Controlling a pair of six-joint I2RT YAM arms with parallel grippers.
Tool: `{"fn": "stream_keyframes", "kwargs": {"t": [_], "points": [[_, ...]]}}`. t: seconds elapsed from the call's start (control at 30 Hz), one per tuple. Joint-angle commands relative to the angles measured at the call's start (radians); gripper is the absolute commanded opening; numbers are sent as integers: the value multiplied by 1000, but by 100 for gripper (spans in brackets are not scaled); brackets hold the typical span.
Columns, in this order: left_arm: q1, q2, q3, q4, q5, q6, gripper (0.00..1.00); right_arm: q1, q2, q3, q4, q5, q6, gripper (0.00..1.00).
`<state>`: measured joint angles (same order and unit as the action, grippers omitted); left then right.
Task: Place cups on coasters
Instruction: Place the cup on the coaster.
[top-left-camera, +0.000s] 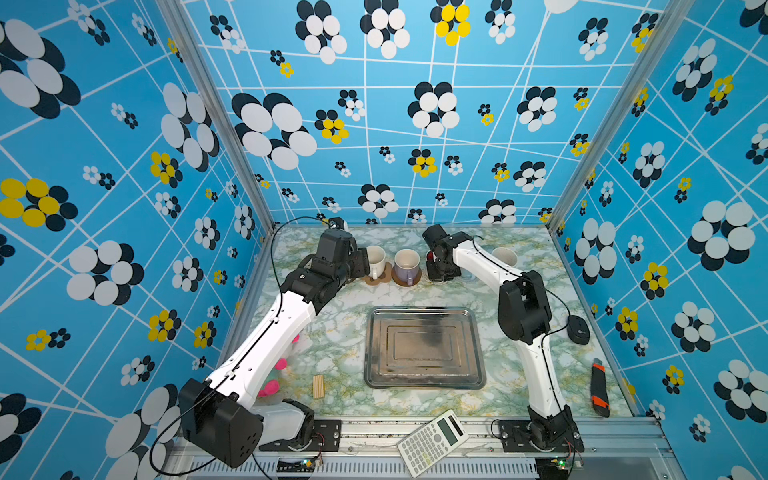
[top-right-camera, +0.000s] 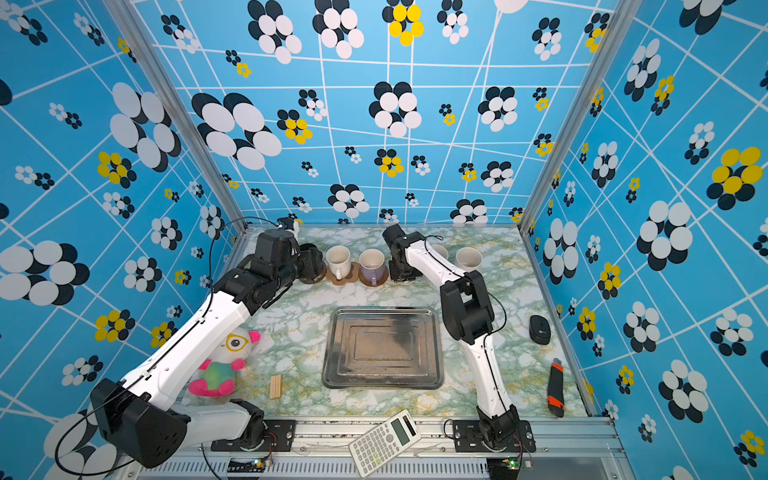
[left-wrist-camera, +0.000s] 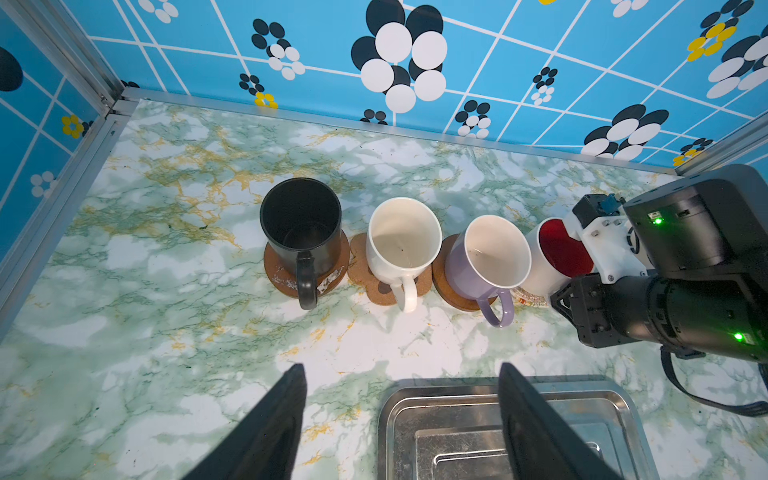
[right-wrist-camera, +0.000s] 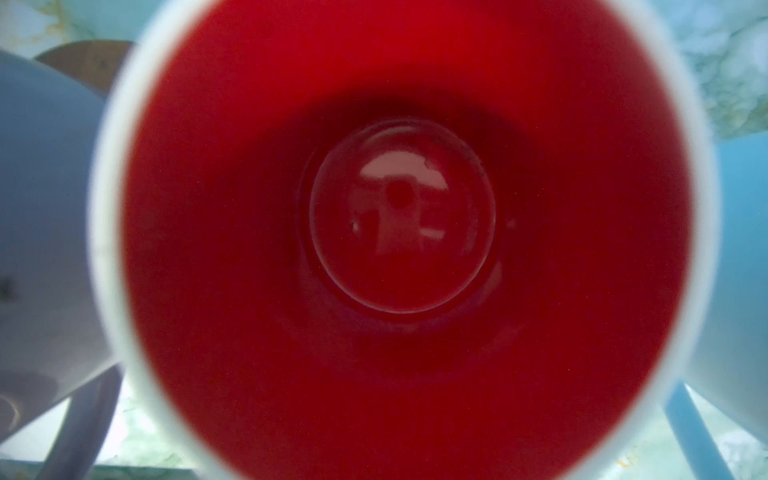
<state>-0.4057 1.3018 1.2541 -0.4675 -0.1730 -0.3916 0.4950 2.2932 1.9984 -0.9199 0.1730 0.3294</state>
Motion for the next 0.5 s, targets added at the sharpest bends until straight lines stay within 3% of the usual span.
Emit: {"fn": "stream_keyframes", "kwargs": {"t": [0.0, 0.47], "points": [[10, 1, 24, -13, -8, 15, 74, 3, 5, 33, 13, 5, 19, 0], [10, -19, 19, -21, -5, 8, 73, 3, -73, -32, 34, -4, 35, 31]]}}
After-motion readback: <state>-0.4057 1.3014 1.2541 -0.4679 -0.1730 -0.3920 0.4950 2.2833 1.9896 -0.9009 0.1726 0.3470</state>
